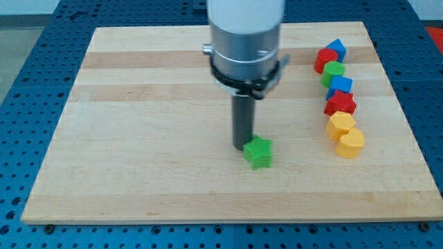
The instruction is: Slide the green star towards the bottom of the yellow heart
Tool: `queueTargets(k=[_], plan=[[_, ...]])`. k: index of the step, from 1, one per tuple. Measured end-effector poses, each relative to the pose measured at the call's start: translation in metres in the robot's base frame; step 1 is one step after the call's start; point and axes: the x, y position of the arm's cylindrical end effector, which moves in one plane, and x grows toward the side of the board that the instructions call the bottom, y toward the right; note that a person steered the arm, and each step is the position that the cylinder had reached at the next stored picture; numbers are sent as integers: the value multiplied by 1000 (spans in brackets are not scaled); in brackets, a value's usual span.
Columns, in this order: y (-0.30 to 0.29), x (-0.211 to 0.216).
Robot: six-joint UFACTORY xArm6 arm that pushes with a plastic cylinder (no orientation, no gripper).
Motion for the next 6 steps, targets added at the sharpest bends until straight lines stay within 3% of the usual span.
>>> queueTargets(k=[1,4,6], plan=[[26,17],[-4,31],[65,37]])
